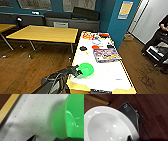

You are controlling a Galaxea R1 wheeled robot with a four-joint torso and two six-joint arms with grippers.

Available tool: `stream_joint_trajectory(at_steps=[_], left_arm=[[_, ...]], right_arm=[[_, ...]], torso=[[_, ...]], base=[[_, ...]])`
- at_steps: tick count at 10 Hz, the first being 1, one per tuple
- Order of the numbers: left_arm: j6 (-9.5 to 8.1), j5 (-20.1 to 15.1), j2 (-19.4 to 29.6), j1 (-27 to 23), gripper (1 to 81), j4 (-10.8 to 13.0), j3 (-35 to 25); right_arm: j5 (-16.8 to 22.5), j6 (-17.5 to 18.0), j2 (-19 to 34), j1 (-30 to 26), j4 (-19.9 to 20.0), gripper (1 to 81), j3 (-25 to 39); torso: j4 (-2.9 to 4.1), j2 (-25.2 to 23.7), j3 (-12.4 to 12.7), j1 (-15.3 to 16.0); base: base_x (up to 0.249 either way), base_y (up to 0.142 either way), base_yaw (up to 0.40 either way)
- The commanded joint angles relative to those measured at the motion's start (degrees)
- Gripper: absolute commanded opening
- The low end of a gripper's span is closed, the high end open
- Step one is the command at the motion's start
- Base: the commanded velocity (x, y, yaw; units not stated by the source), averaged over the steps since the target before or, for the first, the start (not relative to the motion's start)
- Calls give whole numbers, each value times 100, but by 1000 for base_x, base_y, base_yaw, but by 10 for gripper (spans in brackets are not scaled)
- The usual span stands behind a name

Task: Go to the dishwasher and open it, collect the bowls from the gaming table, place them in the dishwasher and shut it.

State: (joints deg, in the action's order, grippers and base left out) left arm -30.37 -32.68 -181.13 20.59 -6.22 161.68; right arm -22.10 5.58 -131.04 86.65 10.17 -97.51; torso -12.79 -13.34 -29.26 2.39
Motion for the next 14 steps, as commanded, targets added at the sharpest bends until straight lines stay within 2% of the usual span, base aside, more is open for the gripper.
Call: stream_joint_trajectory(at_steps=[1,2,3,5,6,7,8,9,11,12,14], left_arm=[[119,-247,-387,-719,10,200,-58],[154,-265,-387,-675,10,402,-128],[171,-291,-387,-683,10,455,-234],[312,-501,-387,-876,10,446,-774],[321,-651,-387,-1034,10,385,-1396],[294,-660,-144,-1158,10,393,-2281],[242,-609,343,-1279,10,437,-3228],[68,-582,838,-1445,10,437,-4086],[-266,-555,1689,-1728,10,446,-5412],[-346,-529,2015,-1834,10,446,-5836],[-382,-529,2709,-1870,10,446,-6655]], right_arm=[[312,4,286,-126,-129,10,67],[321,4,268,-126,-129,10,32],[321,4,251,-126,-129,10,14],[321,4,285,-117,-129,10,49],[321,4,303,-99,-138,10,58],[321,-5,303,-90,-138,10,40],[321,-5,312,-99,-138,10,49],[329,-5,321,-116,-172,10,84],[329,-13,347,-125,-191,10,146],[329,-13,347,-117,-191,10,146],[329,-22,321,-91,-191,10,120]], torso=[[0,0,0,0],[0,0,0,0],[0,0,0,0],[0,0,2,0],[0,0,2,0],[0,0,2,0],[0,0,2,0],[0,0,0,0],[0,0,0,0],[0,0,0,0],[0,0,0,0]], base=[[0,0,0],[0,0,0],[0,0,0],[0,0,0],[0,0,0],[0,0,0],[0,0,0],[0,0,0],[0,0,0],[0,0,0],[0,0,0]])
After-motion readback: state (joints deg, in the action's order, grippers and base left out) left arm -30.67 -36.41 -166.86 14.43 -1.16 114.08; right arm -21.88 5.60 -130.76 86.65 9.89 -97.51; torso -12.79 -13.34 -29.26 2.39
